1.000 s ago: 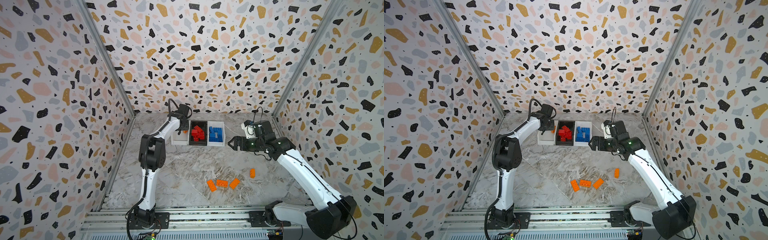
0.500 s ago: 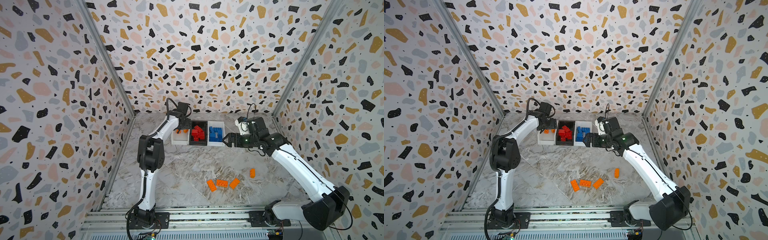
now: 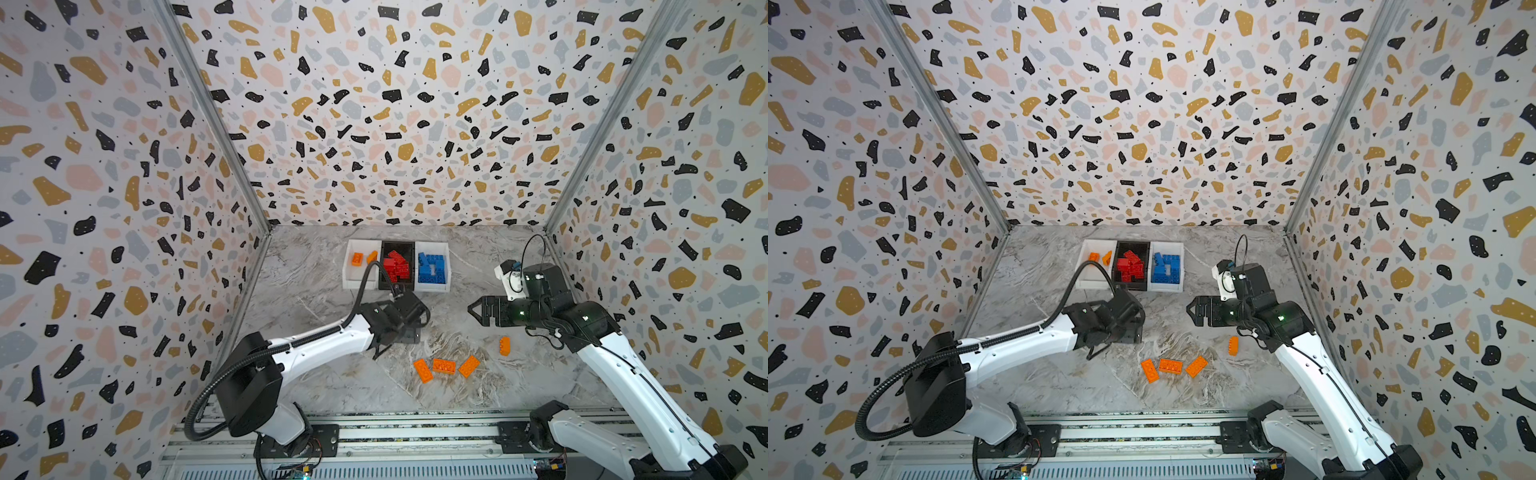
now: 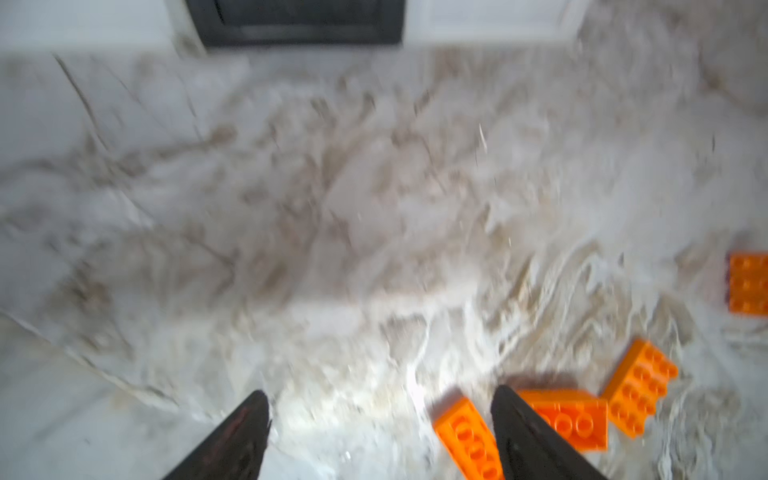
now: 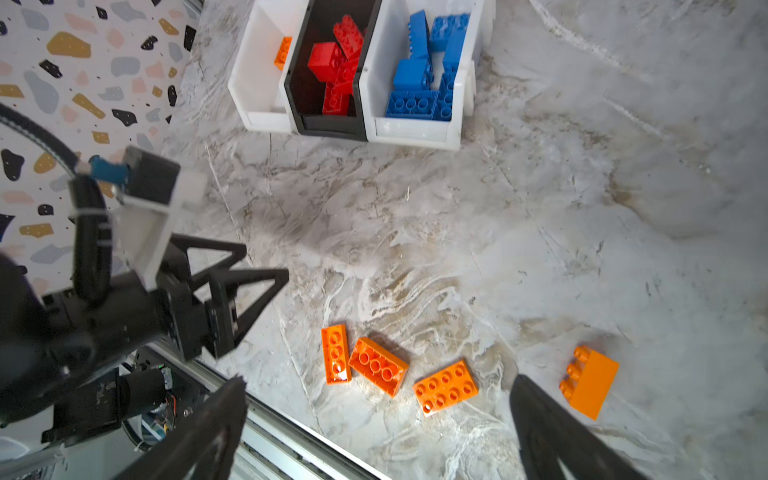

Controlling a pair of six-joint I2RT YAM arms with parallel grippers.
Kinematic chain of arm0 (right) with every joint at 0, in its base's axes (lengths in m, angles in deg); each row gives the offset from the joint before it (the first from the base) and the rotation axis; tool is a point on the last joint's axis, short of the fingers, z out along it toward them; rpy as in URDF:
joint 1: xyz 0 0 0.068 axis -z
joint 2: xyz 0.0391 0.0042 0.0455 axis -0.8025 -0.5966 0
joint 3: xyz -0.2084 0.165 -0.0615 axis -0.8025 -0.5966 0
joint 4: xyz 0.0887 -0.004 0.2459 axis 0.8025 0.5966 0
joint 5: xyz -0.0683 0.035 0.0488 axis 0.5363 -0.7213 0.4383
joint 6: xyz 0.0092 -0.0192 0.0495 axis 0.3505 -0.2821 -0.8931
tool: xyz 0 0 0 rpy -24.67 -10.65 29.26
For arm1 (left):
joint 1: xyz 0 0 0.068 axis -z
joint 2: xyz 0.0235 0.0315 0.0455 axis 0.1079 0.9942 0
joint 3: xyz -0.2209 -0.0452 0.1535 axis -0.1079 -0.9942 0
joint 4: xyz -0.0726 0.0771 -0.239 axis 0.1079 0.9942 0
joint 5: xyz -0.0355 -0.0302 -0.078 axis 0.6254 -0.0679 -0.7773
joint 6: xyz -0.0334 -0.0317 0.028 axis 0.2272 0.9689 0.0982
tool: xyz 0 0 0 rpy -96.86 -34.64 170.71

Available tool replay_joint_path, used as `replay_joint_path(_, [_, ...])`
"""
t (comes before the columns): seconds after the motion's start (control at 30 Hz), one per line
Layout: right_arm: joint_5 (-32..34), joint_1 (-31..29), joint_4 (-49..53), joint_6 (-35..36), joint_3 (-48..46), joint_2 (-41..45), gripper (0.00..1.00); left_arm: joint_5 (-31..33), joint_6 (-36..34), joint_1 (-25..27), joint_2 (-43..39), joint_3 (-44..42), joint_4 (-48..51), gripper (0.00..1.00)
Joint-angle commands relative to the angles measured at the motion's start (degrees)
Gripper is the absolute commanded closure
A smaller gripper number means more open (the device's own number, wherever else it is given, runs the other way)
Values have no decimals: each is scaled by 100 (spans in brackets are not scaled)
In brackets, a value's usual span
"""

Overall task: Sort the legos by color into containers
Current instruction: 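Lower the left gripper onto a third orange brick and grasp it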

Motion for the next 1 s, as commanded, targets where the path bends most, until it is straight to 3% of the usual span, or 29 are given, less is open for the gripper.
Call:
replay_joint_path(0.0, [-150,23,184,147,-184,286,1,404,1323,761,-149,-302,-231,15])
replay_joint_path(0.17, [-249,26,237,106,-294,516,1,330,1845,1483,251,-297,-544,14])
replay_joint_path(0.37, [-49,26,479,51,-311,822,1,-83,1677,1721,1076,191,-574,14])
replay_joint_path(0.7, [156,24,706,-155,-504,1282,1,-142,1432,1667,1639,315,-146,14])
replay_joint_path(0.97, [280,23,828,-10,-366,1250,1,-16,1230,1268,1826,92,-259,18])
